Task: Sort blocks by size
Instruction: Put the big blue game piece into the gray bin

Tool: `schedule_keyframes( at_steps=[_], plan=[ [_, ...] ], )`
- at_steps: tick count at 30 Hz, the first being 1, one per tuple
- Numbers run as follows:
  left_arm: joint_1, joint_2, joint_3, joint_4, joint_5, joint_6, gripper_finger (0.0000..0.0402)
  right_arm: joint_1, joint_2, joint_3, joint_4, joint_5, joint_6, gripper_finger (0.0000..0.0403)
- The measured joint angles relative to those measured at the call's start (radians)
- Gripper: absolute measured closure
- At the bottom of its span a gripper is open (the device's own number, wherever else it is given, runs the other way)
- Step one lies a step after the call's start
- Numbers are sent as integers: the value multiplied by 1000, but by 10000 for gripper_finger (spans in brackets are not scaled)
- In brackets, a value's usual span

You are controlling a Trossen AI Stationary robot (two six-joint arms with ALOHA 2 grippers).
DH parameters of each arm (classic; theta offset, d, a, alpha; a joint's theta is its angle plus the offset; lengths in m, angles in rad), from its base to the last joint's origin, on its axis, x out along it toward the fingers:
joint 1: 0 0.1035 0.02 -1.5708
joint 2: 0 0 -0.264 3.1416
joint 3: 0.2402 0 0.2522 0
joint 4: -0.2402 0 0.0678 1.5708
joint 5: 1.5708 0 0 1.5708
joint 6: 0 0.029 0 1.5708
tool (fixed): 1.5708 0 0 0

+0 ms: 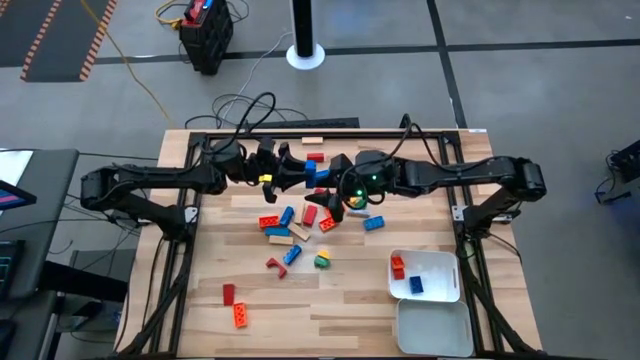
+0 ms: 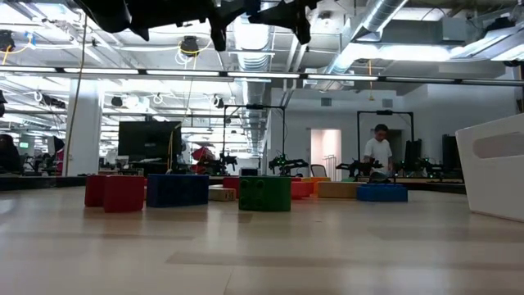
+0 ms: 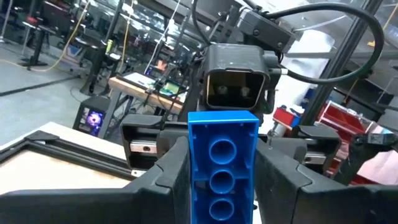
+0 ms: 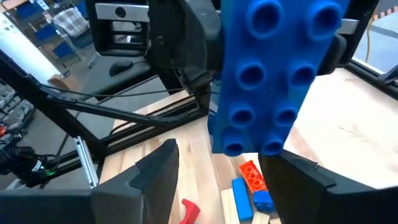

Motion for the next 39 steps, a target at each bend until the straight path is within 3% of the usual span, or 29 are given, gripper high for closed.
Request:
schedule_keyframes(
  at_steps=[9,32,36,39],
  plan=[
    [-6,1,0,-2,-46,0,272,-54,0,0,-27,-86,-25,152],
    [-28,1,0,23,-55,60,271,-59,0,0,103,-93,9,154],
    [-28,1,0,23,-34,62,271,-58,0,0,102,-91,13,177],
    [-28,1,0,3,-29,62,271,-58,0,0,91,-91,16,216]
  ],
)
